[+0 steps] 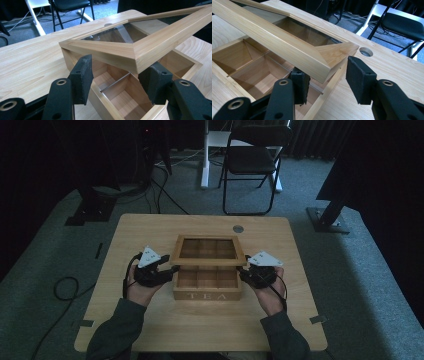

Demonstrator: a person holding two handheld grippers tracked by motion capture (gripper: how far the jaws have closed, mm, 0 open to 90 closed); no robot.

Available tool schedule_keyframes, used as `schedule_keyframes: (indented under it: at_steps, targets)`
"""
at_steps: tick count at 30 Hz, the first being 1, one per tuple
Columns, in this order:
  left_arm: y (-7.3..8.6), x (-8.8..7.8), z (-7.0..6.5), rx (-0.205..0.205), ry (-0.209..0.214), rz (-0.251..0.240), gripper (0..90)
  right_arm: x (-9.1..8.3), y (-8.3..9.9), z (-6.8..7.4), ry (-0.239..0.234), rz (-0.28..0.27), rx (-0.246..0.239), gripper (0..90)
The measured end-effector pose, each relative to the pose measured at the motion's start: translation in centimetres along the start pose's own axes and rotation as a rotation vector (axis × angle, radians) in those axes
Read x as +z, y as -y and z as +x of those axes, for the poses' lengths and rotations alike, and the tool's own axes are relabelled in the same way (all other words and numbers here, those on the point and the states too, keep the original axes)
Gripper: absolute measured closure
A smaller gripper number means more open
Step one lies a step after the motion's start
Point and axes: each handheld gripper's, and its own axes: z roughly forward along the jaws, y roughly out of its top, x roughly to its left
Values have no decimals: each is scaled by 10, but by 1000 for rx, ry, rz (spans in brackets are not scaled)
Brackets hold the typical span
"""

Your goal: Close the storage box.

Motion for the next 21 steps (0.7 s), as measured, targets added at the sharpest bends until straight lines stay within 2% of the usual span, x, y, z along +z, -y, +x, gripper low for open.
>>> schedule_keyframes:
  at_steps: [21]
  targets:
    - [11, -1, -5, -11, 6, 20, 457, -1, 11, 4, -12, 24, 17, 519]
